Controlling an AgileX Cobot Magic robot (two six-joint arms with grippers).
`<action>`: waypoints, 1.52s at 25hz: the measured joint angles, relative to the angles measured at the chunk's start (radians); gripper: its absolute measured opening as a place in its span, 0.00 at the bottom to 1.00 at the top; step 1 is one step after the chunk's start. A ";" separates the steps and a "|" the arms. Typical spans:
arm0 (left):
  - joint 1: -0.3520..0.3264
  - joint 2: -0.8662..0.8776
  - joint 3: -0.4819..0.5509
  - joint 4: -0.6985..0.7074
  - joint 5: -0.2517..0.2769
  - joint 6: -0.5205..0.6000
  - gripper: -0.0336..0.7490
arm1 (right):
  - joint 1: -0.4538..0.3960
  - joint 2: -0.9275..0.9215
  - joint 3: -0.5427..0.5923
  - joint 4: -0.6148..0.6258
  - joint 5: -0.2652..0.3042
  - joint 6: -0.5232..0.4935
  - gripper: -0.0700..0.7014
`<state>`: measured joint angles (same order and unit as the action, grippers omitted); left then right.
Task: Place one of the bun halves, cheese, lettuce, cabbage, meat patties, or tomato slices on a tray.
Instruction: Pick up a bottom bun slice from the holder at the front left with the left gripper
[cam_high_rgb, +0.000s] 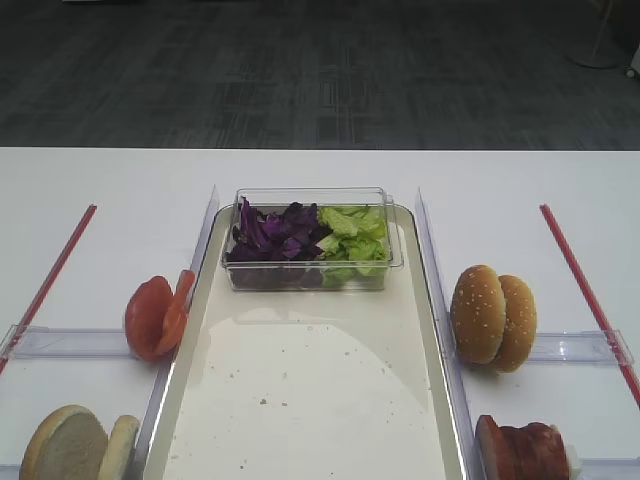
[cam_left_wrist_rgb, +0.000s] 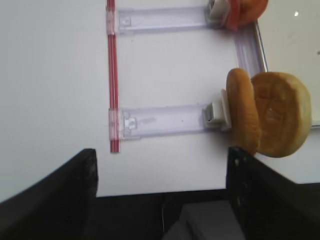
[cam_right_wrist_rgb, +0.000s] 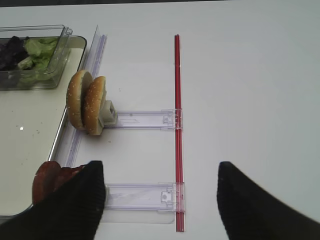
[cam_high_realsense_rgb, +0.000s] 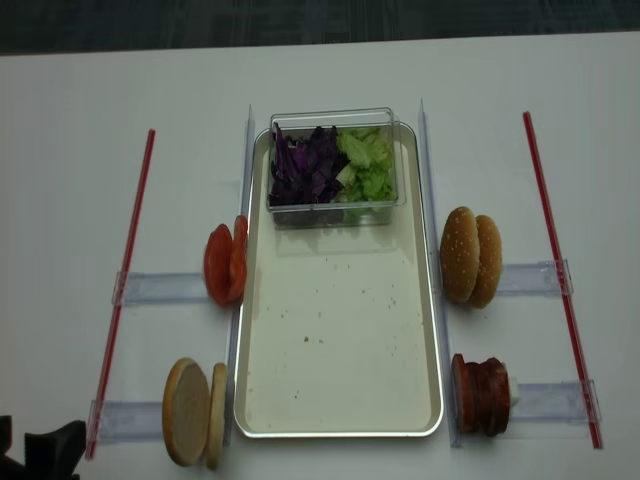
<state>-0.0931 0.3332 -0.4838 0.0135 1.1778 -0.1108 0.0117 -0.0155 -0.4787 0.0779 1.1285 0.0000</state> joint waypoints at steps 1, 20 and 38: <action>0.000 0.000 0.000 0.000 0.000 0.000 0.67 | 0.000 0.000 0.000 0.000 0.000 0.000 0.75; 0.000 0.581 -0.237 -0.014 0.052 -0.153 0.67 | 0.000 0.000 0.000 0.000 0.000 0.000 0.75; -0.203 0.801 -0.359 0.012 0.050 -0.344 0.67 | 0.000 0.000 0.000 0.000 0.000 0.000 0.75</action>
<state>-0.2957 1.1345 -0.8431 0.0252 1.2283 -0.4550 0.0117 -0.0155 -0.4787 0.0779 1.1285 0.0000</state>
